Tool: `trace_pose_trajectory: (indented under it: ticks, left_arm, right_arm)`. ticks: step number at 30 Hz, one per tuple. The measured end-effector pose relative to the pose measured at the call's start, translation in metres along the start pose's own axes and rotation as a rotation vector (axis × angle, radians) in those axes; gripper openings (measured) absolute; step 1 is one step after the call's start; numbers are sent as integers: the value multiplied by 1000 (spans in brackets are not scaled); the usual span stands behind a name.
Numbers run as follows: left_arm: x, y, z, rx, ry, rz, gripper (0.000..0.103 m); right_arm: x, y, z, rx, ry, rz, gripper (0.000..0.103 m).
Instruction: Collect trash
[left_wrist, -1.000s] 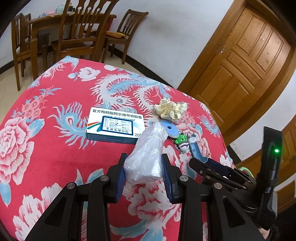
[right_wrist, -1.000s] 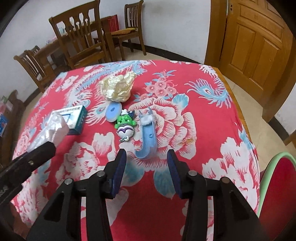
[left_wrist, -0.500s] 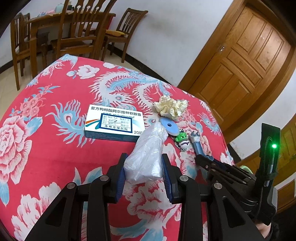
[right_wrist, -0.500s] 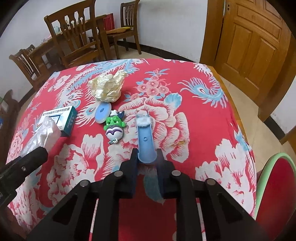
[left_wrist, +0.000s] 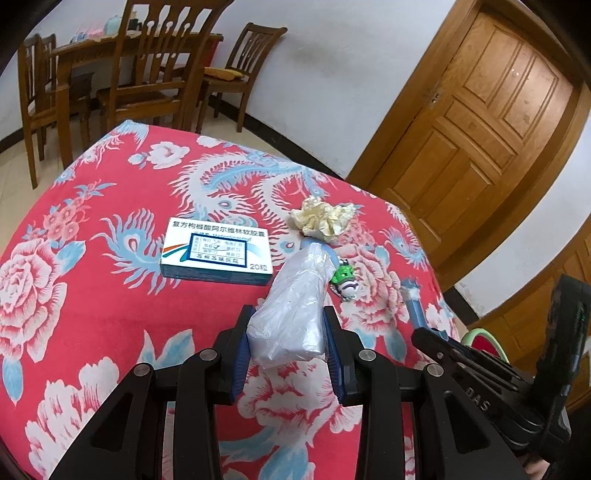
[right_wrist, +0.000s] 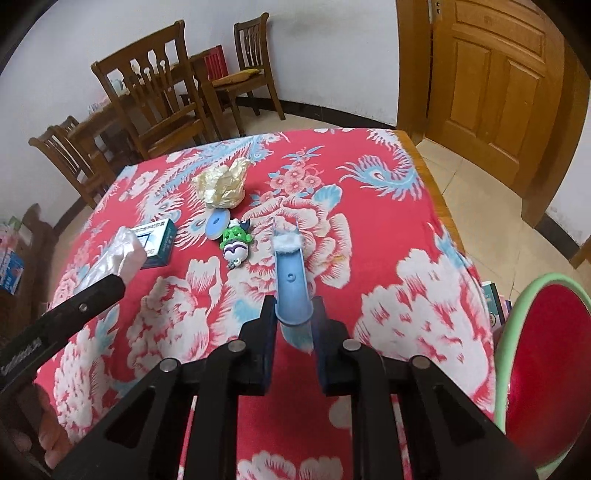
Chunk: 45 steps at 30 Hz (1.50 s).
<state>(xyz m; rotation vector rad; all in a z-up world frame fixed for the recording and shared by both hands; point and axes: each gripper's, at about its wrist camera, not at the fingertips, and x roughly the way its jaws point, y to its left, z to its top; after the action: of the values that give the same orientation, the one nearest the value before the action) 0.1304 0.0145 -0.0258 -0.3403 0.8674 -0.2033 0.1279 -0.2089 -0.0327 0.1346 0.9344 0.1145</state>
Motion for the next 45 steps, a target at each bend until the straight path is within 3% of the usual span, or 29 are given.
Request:
trace_pose_trajectory:
  ticks: [22,45]
  left_arm:
    - [-22,-40,-9,72,-17,-54,36]
    - [-25,-105,-25,180,22,-137,36]
  right_arm:
    - [-77,-40,-27,90,-114,23,20]
    - [-122,-95,-50,209,-195,6,20]
